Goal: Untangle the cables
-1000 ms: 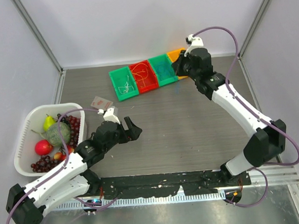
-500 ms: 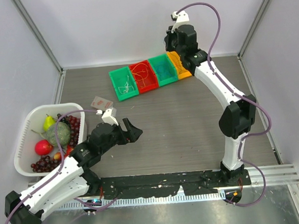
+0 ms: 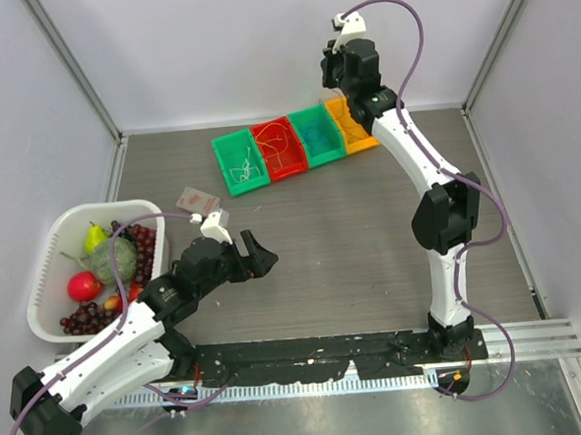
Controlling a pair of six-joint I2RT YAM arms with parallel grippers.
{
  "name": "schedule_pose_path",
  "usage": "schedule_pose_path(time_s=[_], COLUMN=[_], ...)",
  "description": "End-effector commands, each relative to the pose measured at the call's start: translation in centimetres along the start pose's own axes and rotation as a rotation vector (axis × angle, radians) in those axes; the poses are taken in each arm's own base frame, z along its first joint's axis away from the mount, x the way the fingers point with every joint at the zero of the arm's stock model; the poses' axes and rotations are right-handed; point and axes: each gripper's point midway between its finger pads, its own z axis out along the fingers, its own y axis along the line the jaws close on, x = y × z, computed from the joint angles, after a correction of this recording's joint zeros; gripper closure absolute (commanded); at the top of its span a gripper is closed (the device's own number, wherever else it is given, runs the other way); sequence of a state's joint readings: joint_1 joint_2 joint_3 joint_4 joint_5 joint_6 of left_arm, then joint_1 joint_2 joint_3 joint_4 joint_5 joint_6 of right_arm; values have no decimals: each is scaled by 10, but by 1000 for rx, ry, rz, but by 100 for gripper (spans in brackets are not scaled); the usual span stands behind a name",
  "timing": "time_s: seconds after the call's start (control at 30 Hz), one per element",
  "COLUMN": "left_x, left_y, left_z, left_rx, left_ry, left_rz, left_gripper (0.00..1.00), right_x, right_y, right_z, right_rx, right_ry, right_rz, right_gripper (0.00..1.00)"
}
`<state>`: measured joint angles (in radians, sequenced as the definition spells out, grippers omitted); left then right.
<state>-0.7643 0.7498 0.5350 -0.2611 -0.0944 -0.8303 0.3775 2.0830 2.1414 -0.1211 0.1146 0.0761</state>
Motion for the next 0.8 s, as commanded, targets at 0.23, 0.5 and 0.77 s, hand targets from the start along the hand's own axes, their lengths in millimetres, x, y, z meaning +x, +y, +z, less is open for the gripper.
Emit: schedule_pose_path(time_s=[0.23, 0.5, 0.77], left_x=[-3, -3, -3], left_y=[-7, -6, -7], left_z=[0, 0, -2], left_rx=[28, 25, 30], left_ry=[-1, -4, 1], left_rz=[3, 3, 4], left_gripper=[12, 12, 12], right_x=[121, 165, 216], right_y=[11, 20, 10], right_z=[33, 51, 83], right_rx=[-80, -157, -104], right_ry=[140, 202, 260], right_rz=[52, 204, 218], right_gripper=[99, 99, 99])
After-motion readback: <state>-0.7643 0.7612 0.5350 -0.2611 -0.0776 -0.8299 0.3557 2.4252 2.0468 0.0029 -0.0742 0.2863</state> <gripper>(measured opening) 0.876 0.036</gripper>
